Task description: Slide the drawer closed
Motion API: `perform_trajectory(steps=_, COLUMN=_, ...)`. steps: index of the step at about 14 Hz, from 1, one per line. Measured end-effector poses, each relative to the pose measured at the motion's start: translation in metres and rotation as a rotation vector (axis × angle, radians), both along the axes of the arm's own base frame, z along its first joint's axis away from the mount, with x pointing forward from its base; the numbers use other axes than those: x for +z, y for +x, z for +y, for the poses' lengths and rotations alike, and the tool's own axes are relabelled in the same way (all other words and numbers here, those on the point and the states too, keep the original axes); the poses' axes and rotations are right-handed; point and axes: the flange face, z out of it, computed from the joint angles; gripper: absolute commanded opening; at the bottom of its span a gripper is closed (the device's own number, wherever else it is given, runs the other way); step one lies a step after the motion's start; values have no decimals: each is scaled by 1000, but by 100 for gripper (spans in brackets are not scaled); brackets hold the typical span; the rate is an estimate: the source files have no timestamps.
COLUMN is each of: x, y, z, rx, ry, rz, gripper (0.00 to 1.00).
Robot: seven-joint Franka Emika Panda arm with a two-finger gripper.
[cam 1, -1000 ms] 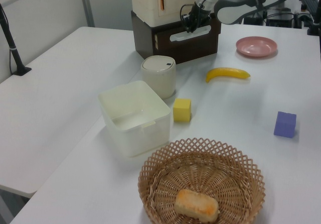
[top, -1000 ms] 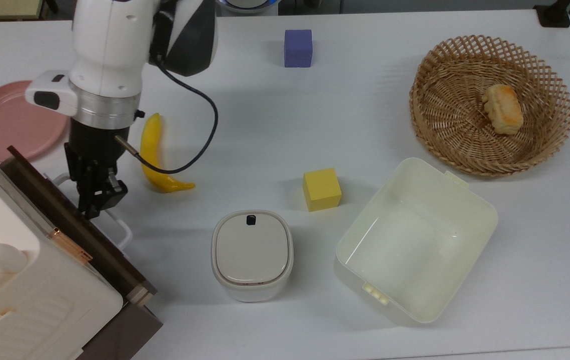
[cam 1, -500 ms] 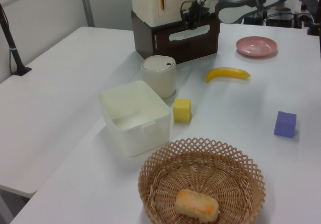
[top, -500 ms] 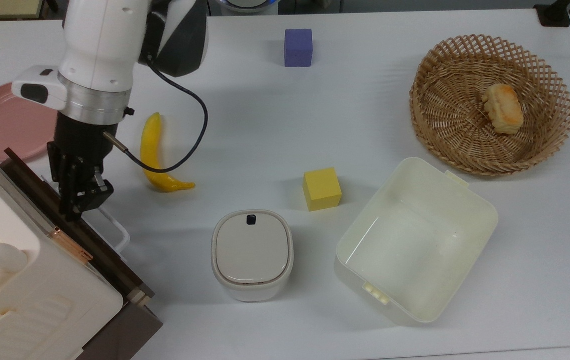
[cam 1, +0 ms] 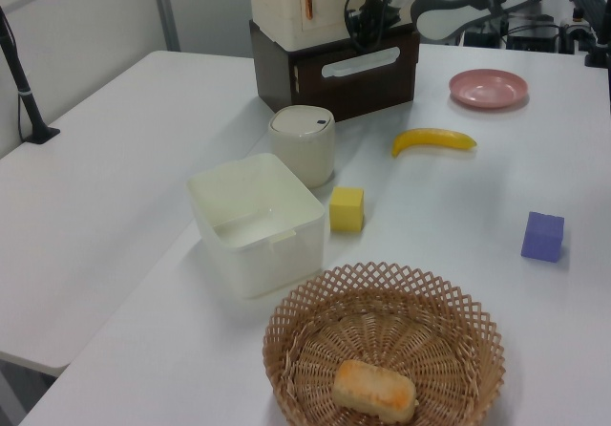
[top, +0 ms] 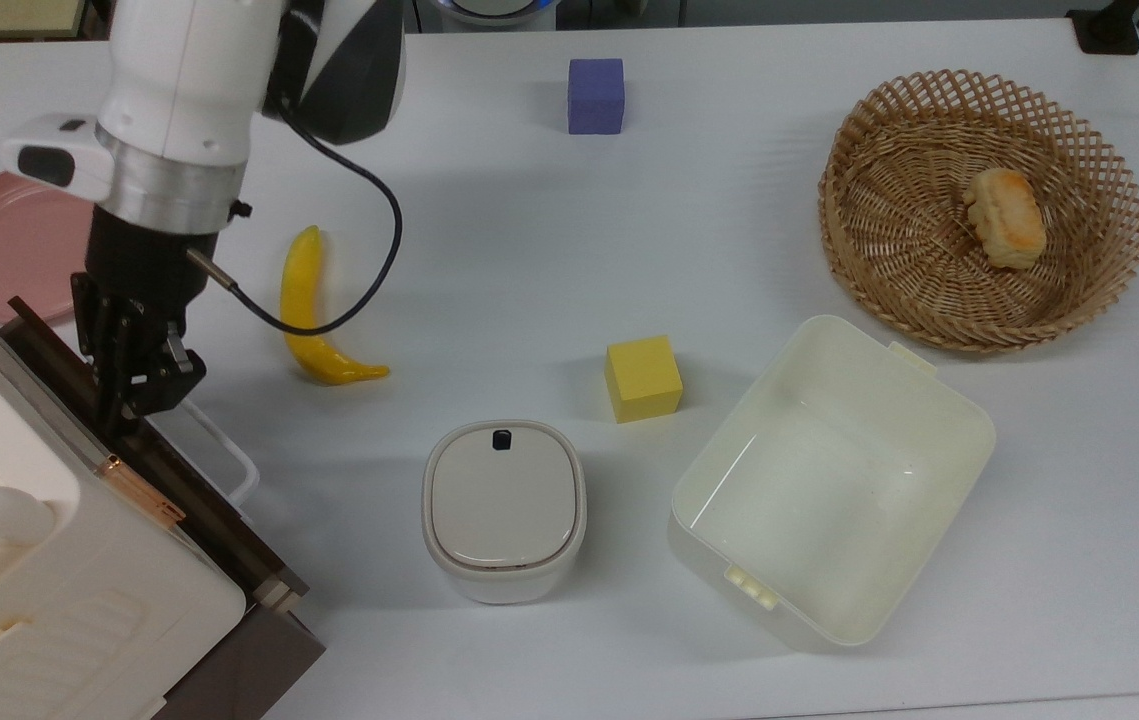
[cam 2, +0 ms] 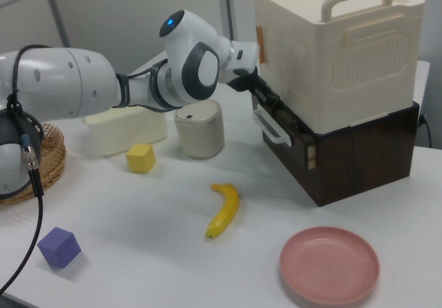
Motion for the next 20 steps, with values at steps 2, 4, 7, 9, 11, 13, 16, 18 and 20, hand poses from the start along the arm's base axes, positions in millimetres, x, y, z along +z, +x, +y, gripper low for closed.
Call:
perform_trajectory(steps=2, x=8, y=-3, z=1, rx=-5, ry=2, rz=1, gripper=20)
perform_trajectory(steps=4, x=7, y=-7, z=3, rx=-24, ry=10, rz=57, gripper=20)
perform_trajectory(steps=7, x=-11, y=-11, z=15, rx=28, ry=66, rz=217, gripper=20)
perform_trajectory(steps=9, x=-24, y=-19, z=28, rx=103, ry=138, rz=365, gripper=19)
perform_trajectory(steps=11, x=-24, y=-28, z=39, rx=154, ry=183, rz=461, gripper=19)
perform_trajectory(steps=13, x=-26, y=-32, z=53, rx=187, ry=191, rz=513, gripper=19)
perform_trajectory(steps=16, x=-52, y=-29, z=61, rx=199, ry=193, rz=542, gripper=19)
perform_trajectory(steps=18, x=-63, y=-16, z=53, rx=204, ry=172, rz=443, gripper=19)
perform_trajectory(steps=20, x=-63, y=-5, z=38, rx=196, ry=135, rz=319, gripper=19)
